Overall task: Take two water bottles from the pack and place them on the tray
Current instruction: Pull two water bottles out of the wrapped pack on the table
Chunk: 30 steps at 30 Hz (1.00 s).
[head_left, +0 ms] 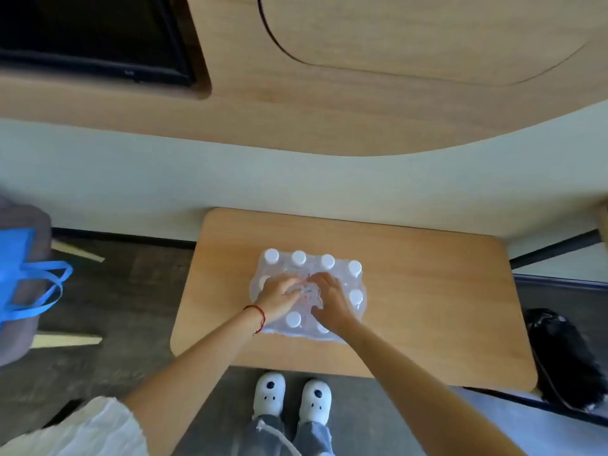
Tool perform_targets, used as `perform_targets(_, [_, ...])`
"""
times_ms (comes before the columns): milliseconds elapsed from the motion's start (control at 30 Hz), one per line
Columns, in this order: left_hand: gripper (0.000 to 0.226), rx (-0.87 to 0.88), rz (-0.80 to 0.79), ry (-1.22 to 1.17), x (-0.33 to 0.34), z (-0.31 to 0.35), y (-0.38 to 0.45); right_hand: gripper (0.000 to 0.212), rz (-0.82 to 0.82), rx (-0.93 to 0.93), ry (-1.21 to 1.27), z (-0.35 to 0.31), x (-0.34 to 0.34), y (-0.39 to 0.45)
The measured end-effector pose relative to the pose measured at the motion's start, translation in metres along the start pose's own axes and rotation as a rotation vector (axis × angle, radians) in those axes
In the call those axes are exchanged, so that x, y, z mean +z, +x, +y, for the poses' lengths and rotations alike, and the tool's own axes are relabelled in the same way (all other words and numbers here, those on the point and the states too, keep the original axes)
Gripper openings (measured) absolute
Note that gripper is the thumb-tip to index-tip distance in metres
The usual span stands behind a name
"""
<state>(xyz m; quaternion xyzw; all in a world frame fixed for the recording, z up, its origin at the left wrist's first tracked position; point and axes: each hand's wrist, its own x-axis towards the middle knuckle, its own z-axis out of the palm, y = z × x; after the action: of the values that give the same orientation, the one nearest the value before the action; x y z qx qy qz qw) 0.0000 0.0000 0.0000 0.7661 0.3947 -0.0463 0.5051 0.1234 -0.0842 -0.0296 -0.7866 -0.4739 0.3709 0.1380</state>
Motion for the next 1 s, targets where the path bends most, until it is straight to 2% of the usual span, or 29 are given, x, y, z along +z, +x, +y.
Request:
perform_targets(67, [0.041,-0.002,0.016,0.237,0.003,-0.008,0.012,0.050,0.033,-0.012,-0.066,-0.001,0.003,0.008])
perform_targets(133, [0.051,0.005,0.022,0.374,0.005,-0.016,0.015,0.043,0.070,0.001,-0.057,-0.006,0.000,0.009])
perform_targets(233, [0.057,0.020,0.050,0.370,0.011,-0.029,0.012,0.020,0.130,-0.004,0.068,-0.006,-0.013,0.004])
perform_targets(367, [0.059,0.042,0.062,0.383,0.010,-0.034,0.007,0.033,0.257,-0.070,0.193,0.018,-0.041,-0.022])
perform_targets(433, [0.059,0.031,0.064,0.387,0.008,-0.033,0.008,0.042,0.222,-0.101,0.232,0.036,-0.045,-0.042])
perform_targets(533, [0.055,0.013,0.124,0.387,0.006,-0.032,0.011,0.059,0.138,-0.019,0.239,0.051,-0.036,-0.060])
perform_targets(600, [0.053,0.018,0.152,0.384,0.007,-0.029,0.009,0.062,0.134,0.058,0.152,0.050,-0.029,-0.060])
perform_targets(667, [0.052,0.030,0.154,0.405,0.009,-0.030,0.008,0.060,0.197,0.100,-0.089,0.042,-0.029,-0.053])
perform_targets(733, [0.053,0.039,0.154,0.419,0.010,-0.031,0.008,0.044,0.256,0.024,-0.343,0.030,-0.030,-0.040])
perform_targets(800, [0.055,0.050,0.153,0.426,0.010,-0.033,0.008,0.022,0.235,-0.104,-0.441,0.017,-0.031,-0.024])
perform_targets(867, [0.059,0.077,0.153,0.424,0.012,-0.037,0.007,0.031,0.131,-0.155,-0.464,0.006,-0.027,-0.008])
perform_targets(933, [0.067,0.116,0.151,0.414,0.014,-0.041,0.005,0.047,0.004,-0.106,-0.491,0.001,-0.020,0.004])
perform_targets(1000, [0.072,0.159,0.194,0.363,0.018,-0.047,0.003,0.054,-0.074,-0.045,-0.543,0.000,-0.012,0.011])
